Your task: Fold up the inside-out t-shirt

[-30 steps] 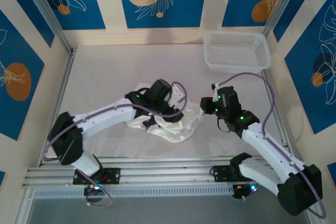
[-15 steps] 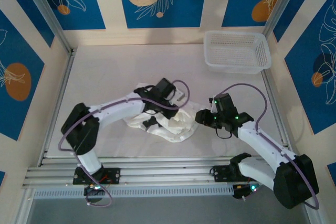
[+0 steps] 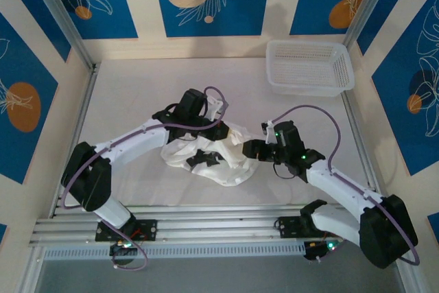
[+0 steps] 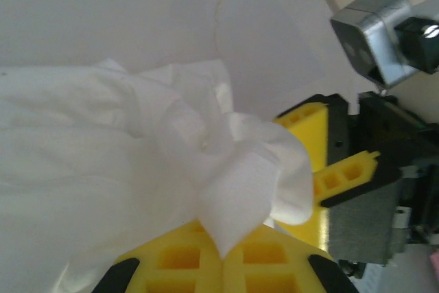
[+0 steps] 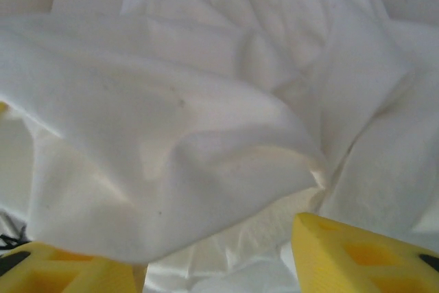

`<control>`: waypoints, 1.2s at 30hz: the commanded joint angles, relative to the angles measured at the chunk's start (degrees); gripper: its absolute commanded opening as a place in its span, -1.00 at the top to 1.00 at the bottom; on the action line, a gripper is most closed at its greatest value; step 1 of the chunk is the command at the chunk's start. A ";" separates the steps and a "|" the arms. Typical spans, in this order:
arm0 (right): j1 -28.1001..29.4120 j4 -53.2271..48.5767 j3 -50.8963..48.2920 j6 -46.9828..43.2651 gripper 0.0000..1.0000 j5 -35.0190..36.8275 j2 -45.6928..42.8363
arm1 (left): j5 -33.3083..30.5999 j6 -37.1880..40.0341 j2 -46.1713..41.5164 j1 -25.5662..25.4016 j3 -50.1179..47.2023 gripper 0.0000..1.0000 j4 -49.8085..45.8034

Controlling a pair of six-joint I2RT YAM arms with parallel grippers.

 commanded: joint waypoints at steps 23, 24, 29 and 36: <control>-12.56 -9.68 5.58 3.80 0.84 -5.15 9.69 | 4.82 -0.74 -5.11 2.32 -3.83 1.00 4.81; -13.07 -7.93 4.24 3.68 0.92 -7.57 8.01 | 4.73 -0.74 -5.05 2.35 -3.83 1.00 4.85; -9.95 10.15 -2.28 5.86 1.00 -18.91 -1.93 | 2.25 0.08 -3.31 2.53 -3.57 0.86 3.54; -4.71 7.37 1.67 3.85 1.00 -14.84 -6.55 | -10.74 10.04 -7.12 3.45 -1.64 0.14 -6.22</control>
